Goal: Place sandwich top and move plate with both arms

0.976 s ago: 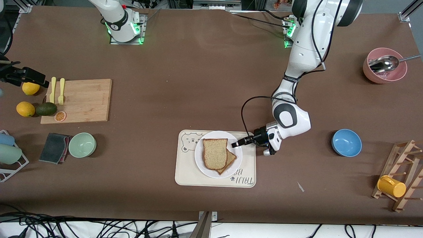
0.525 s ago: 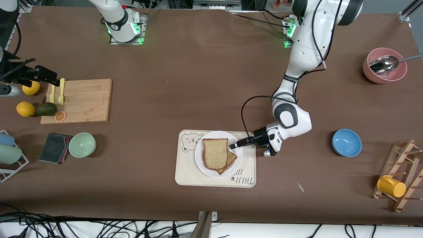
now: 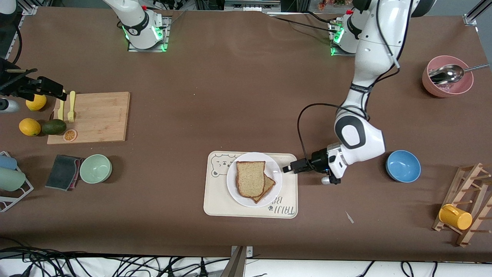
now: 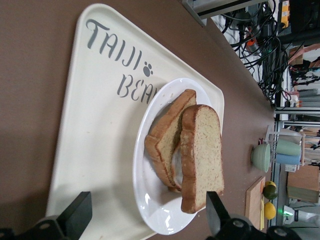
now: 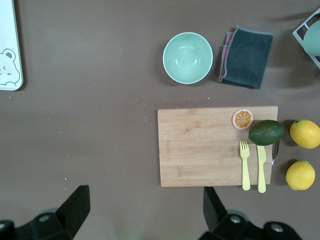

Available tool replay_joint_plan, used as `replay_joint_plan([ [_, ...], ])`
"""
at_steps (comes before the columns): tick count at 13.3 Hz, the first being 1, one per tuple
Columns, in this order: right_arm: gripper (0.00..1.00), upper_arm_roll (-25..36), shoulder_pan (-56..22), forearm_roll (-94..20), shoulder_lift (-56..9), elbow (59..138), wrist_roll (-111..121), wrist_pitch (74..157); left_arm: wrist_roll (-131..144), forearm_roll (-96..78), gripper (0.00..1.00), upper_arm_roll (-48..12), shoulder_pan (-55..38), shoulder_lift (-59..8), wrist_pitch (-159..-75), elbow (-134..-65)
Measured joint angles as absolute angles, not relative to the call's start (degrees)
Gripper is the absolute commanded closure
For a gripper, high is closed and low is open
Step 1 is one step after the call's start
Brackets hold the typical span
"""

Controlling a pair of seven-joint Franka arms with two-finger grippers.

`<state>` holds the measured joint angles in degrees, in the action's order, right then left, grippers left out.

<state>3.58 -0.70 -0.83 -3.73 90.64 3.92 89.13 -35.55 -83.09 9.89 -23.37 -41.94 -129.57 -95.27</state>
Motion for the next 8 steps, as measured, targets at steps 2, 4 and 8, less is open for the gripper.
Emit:
replay_joint_plan([
  [2,0.00,3.6,-0.7,-0.8,-3.7,90.6,3.9,89.1,-35.2,-74.5,0.00,9.9,-21.8,-38.3,-129.5,-98.1],
  [4,0.00,3.7,-0.3,-0.8,-3.8,90.6,3.9,89.1,-33.6,-64.8,0.00,9.6,-19.9,-34.1,-129.3,-100.7],
  [8,0.00,3.8,0.7,-0.8,-4.1,90.6,3.9,89.2,-23.4,-45.7,0.00,6.2,-13.9,-25.2,-122.8,-102.8],
])
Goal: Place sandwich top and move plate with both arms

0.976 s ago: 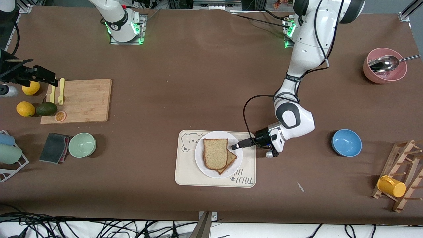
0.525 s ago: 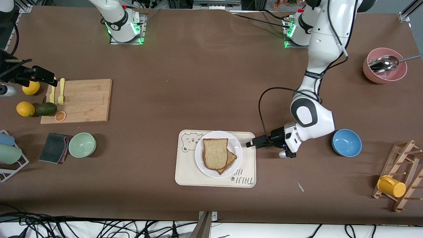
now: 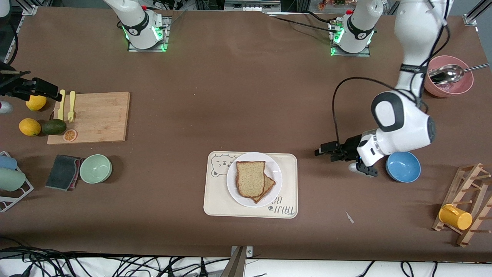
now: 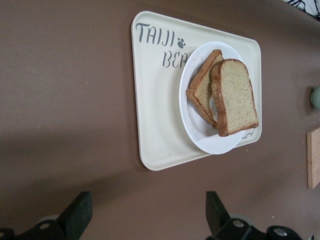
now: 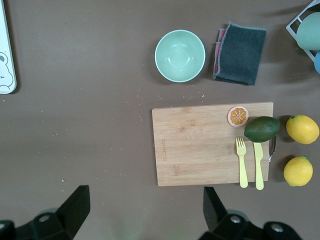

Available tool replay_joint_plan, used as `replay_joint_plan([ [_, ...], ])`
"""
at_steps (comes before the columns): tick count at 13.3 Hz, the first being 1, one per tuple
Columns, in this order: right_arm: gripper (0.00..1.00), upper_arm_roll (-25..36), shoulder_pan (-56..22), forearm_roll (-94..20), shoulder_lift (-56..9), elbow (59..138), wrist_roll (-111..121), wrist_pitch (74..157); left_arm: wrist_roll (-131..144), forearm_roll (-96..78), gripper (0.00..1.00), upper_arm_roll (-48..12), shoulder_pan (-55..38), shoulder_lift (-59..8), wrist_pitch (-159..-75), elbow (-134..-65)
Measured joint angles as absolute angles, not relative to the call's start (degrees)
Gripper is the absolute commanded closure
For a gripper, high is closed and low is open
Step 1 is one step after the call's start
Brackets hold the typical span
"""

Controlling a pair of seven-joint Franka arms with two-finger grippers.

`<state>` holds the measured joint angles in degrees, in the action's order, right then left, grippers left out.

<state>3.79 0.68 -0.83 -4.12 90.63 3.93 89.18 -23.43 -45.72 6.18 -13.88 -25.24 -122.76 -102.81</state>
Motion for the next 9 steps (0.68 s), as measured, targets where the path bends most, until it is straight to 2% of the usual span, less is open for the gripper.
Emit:
replay_joint_plan([
  [5,0.00,3.8,0.7,-0.8,-4.1,89.2,3.9,89.3,-8.6,-25.0,0.00,2.5,-10.5,-14.8,-111.7,-103.1],
  [9,0.00,3.7,0.7,-0.8,-4.1,89.2,3.9,89.3,-7.4,-14.7,0.00,1.8,-8.0,-9.7,-104.0,-103.0],
])
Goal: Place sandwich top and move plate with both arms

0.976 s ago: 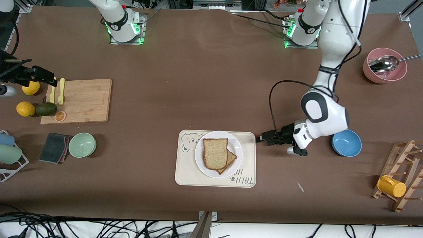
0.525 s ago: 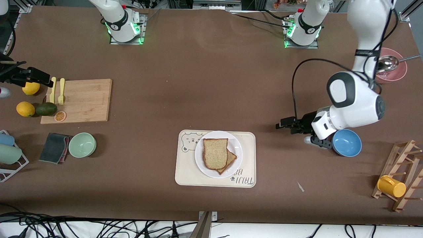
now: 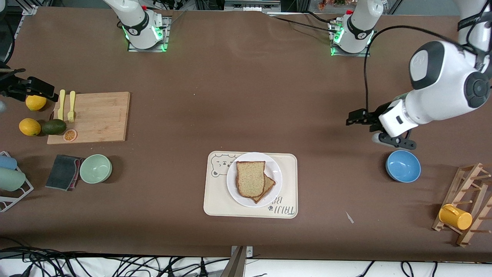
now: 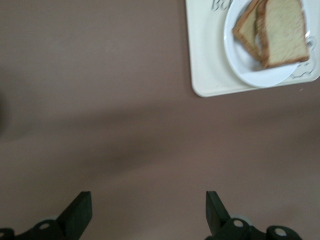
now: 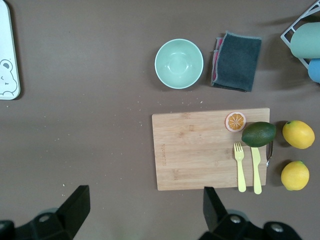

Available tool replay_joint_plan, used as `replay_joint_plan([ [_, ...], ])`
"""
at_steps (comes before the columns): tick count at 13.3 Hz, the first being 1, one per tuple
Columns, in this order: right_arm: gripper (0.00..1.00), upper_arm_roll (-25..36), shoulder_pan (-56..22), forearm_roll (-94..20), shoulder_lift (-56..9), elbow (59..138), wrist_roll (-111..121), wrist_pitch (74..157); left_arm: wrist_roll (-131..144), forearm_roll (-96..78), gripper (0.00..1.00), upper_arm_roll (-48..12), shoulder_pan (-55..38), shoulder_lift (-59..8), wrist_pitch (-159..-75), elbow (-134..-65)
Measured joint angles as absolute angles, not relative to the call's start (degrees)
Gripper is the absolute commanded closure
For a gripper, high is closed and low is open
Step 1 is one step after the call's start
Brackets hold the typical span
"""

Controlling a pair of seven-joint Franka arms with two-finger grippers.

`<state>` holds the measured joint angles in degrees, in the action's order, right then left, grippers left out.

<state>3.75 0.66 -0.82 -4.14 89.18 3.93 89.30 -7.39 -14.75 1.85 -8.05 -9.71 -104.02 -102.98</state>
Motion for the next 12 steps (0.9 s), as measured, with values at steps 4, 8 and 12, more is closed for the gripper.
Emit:
replay_joint_plan([
  [4,0.00,3.6,0.6,-0.8,-4.1,89.2,3.9,89.3,-7.3,-4.2,0.00,1.9,-6.7,-6.7,-95.3,-98.2],
  [8,0.00,3.6,0.6,-0.8,-4.1,89.1,4.0,89.3,-7.3,0.8,0.00,1.8,-5.7,-5.7,-92.6,-94.6],
  [12,0.00,3.4,0.6,-0.8,-4.1,89.0,4.0,89.3,-7.3,1.1,0.00,1.0,-4.5,-5.5,-92.6,-93.6],
])
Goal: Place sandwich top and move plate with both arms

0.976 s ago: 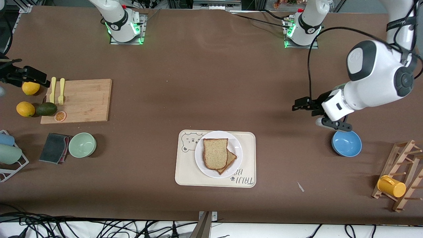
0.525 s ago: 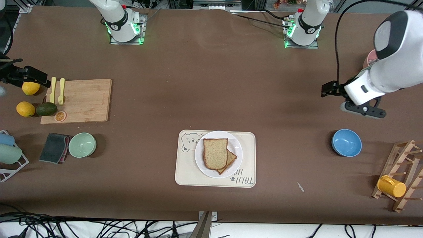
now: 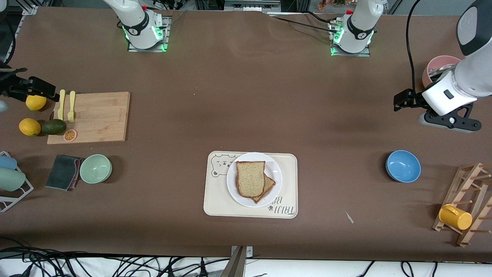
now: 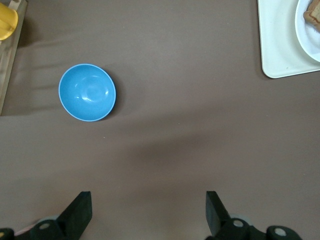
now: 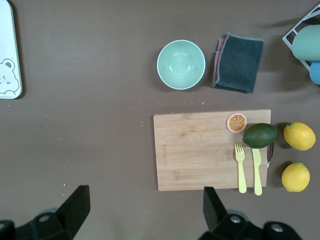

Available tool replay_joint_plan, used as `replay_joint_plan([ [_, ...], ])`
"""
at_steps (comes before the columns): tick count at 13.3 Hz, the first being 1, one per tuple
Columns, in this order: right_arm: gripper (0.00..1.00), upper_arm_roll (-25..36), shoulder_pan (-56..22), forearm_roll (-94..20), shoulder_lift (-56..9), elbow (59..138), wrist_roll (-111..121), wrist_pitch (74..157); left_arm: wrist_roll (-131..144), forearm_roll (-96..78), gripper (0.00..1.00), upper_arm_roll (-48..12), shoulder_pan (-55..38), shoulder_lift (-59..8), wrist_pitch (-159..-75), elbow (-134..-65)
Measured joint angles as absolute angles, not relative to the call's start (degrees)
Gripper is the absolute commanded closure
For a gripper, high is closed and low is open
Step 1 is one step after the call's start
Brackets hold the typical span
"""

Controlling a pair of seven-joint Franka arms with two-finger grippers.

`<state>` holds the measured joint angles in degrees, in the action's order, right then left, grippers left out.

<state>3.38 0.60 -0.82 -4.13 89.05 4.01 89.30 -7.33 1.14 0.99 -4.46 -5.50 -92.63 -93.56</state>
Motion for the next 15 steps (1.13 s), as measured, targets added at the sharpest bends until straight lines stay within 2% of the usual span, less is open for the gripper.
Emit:
replay_joint_plan([
  [4,0.00,3.4,0.6,-0.8,-4.1,88.9,4.0,89.3,-7.2,1.1,0.00,0.3,-3.8,-5.4,-92.5,-91.1],
  [15,0.00,3.5,0.6,-0.8,-4.1,88.9,4.2,89.3,-6.1,-0.5,0.00,-0.2,-0.2,-4.8,-88.1,-90.4],
])
